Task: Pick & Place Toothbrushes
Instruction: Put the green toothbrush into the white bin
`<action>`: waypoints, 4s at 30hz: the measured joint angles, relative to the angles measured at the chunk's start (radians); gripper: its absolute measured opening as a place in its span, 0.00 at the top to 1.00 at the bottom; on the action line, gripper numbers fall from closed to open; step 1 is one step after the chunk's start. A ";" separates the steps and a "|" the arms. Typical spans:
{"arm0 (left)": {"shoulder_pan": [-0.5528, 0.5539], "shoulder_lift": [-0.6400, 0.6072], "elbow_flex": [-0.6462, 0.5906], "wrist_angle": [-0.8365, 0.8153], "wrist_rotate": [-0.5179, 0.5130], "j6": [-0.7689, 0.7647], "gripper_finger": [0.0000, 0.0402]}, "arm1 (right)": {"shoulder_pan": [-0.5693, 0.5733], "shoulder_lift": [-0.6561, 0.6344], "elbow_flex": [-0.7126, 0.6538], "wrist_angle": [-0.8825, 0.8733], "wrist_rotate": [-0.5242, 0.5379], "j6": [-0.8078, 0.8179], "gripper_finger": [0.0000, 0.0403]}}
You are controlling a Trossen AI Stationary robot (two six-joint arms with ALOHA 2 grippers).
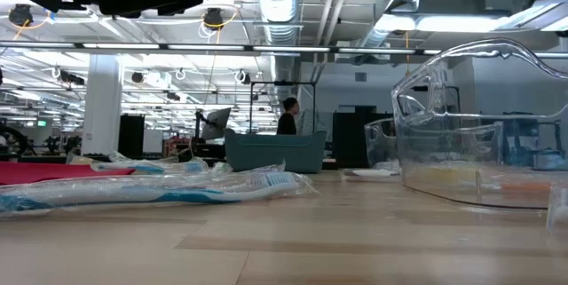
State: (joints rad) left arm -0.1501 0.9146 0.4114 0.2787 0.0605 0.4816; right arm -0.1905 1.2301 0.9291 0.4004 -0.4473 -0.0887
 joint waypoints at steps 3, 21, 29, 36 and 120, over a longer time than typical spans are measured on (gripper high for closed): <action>0.000 0.000 0.000 0.000 0.000 0.000 0.52 | 0.000 0.000 0.000 0.000 0.000 0.000 0.73; 0.000 0.007 0.000 0.005 0.000 0.000 0.52 | -0.001 0.000 0.000 -0.003 0.000 -0.026 0.73; 0.000 0.038 0.000 0.026 0.000 0.002 0.52 | -0.003 0.000 0.000 -0.002 0.000 -0.026 0.73; 0.006 0.019 0.018 0.039 -0.079 -0.207 0.52 | -0.002 0.000 0.000 -0.005 0.000 -0.026 0.73; 0.993 0.510 0.346 -1.095 0.085 -1.434 0.52 | -0.098 0.000 0.000 -0.123 0.000 -0.050 0.73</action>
State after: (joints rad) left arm 0.8425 1.4250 0.7578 -0.8162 0.1452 -0.9520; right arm -0.2882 1.2301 0.9291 0.2773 -0.4473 -0.1390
